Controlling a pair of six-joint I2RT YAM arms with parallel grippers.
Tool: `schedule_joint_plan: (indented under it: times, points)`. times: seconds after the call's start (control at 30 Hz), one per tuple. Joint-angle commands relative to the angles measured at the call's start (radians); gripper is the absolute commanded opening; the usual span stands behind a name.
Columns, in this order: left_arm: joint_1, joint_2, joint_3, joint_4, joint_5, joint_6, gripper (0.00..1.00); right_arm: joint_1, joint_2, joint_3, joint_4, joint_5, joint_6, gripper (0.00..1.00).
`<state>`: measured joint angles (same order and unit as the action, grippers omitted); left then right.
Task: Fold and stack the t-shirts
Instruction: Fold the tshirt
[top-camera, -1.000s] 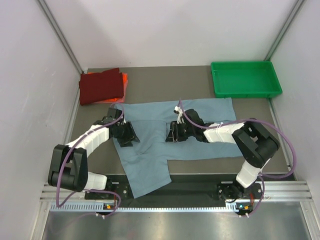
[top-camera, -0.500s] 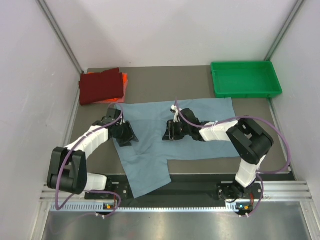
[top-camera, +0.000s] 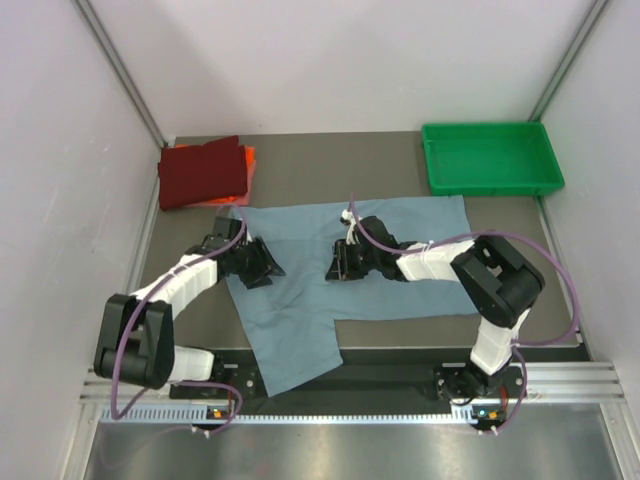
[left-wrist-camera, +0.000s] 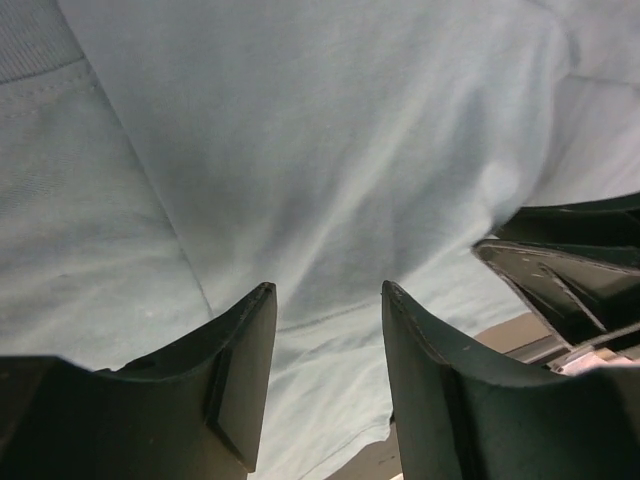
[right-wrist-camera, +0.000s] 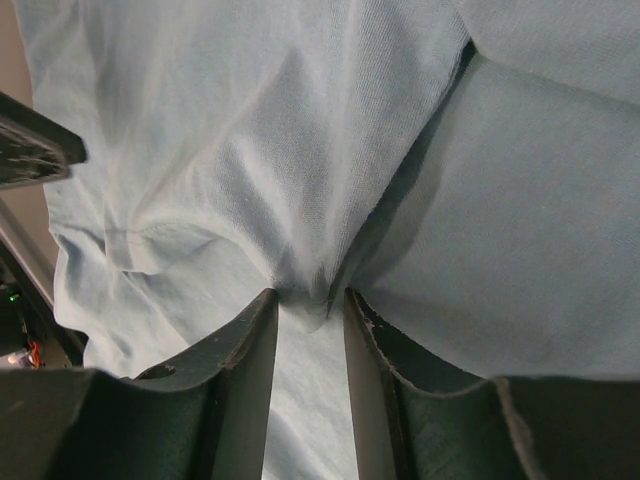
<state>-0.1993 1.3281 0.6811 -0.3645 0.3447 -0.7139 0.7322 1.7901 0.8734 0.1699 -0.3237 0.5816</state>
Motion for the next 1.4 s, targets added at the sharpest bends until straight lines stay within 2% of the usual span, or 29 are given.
schedule_joint_plan:
  times: [0.0, 0.13, 0.17, 0.27, 0.43, 0.6, 0.7, 0.93, 1.37]
  points:
    - [-0.002, 0.052, -0.026, 0.065, 0.016, -0.012, 0.51, 0.024, 0.014, 0.050, -0.006, -0.011, 0.004, 0.32]
    - [-0.002, 0.086, -0.023, 0.024, -0.062, 0.008, 0.51, 0.022, -0.001, 0.071, -0.071, -0.003, -0.002, 0.19]
    - [0.000, 0.094, -0.018, 0.015, -0.073, 0.013, 0.51, 0.022, -0.012, 0.081, -0.098, 0.001, -0.005, 0.11]
    - [-0.002, 0.120, -0.009, -0.011, -0.116, 0.031, 0.51, 0.022, -0.018, 0.113, -0.179, 0.000, -0.034, 0.00]
    - [-0.002, 0.137, -0.015, -0.011, -0.134, 0.036, 0.51, 0.012, -0.040, 0.118, -0.248, -0.014, -0.058, 0.00]
    - [-0.002, 0.154, -0.012, -0.025, -0.165, 0.048, 0.51, -0.004, -0.046, 0.116, -0.234, -0.054, -0.042, 0.00]
    - [-0.002, 0.164, -0.008, -0.024, -0.165, 0.051, 0.52, -0.027, -0.057, 0.096, -0.178, -0.152, 0.018, 0.00]
    - [-0.002, 0.183, -0.006, -0.027, -0.182, 0.057, 0.52, -0.040, -0.087, 0.087, -0.178, -0.187, 0.057, 0.00]
    - [-0.002, 0.227, 0.001, -0.040, -0.190, 0.080, 0.53, -0.102, -0.044, 0.121, -0.211, -0.238, 0.006, 0.00]
